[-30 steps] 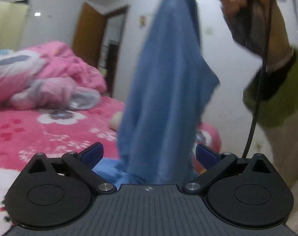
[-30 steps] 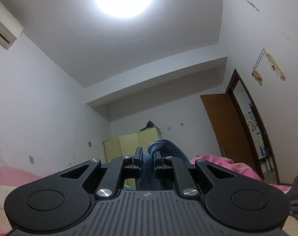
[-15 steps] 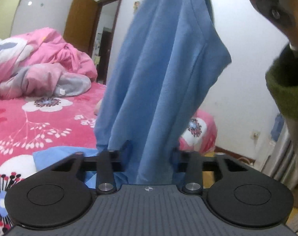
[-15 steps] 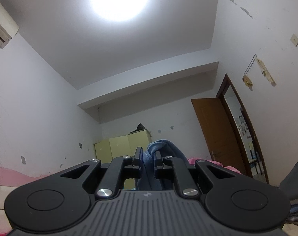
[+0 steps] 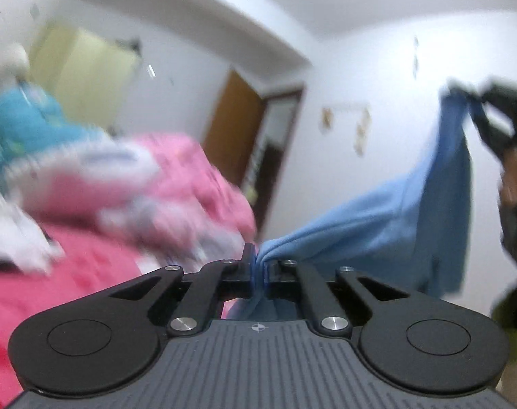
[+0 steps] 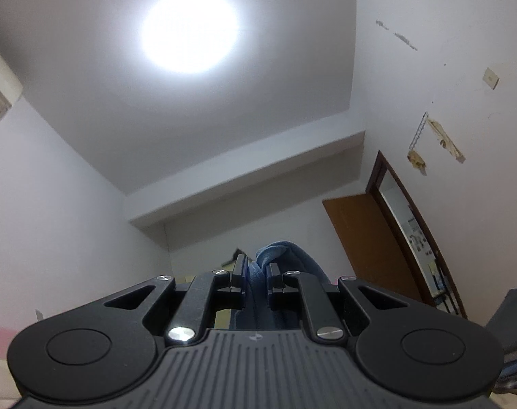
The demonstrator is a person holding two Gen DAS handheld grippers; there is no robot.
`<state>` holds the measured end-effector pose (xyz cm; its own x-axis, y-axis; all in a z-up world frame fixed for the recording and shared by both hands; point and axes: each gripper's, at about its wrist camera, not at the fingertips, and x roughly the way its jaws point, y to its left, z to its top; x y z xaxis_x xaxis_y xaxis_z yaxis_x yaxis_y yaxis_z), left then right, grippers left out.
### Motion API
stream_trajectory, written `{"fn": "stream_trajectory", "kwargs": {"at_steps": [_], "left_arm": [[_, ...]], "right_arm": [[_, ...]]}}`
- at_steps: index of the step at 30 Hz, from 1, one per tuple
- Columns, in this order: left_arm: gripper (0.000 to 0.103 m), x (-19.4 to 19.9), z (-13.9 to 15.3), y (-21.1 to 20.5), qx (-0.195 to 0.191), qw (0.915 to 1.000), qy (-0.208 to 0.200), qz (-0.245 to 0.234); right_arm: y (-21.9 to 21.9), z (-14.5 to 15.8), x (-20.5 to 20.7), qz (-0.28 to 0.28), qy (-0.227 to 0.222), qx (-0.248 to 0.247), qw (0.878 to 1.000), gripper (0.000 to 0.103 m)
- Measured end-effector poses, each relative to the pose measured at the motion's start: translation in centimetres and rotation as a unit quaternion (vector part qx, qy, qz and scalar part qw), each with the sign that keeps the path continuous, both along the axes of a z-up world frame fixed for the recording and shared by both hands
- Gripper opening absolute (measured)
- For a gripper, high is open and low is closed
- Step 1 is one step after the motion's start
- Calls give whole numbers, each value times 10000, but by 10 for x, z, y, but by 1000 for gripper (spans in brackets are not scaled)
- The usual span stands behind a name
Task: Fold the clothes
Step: 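Lift the blue T-shirt high with both tools and shake it out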
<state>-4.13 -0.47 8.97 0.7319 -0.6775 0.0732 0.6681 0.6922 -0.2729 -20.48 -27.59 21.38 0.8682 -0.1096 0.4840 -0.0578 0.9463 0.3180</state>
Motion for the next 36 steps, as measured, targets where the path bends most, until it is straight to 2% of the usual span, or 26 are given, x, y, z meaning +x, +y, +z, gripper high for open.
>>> {"fn": "stream_trajectory", "kwargs": {"at_steps": [4, 9, 13, 21, 27, 31, 36], "left_arm": [[3, -8, 48, 29, -398, 9959, -632, 509], [3, -18, 94, 39, -454, 9862, -1363, 826], [3, -26, 130, 47, -475, 9741, -1939, 1064], [3, -7, 170, 32, -310, 9594, -2499, 1273], [3, 23, 173, 19, -115, 9608, -2445, 1302], [3, 60, 158, 9, 93, 9659, -2165, 1418], [3, 120, 135, 1, 397, 9706, -1746, 1611]], "right_arm": [[3, 7, -13, 42, -279, -39, 9996, 11], [10, 19, -20, 66, -644, -149, 9978, 11], [13, 28, -14, 24, -841, -269, 9961, 11], [-1, 64, 15, 96, -1211, -247, 9923, 11], [-3, 67, 44, 35, -1217, -346, 9920, 11], [-11, 61, 88, 28, -917, -295, 9953, 11], [-30, 44, 161, 51, -318, -130, 9994, 11]]}}
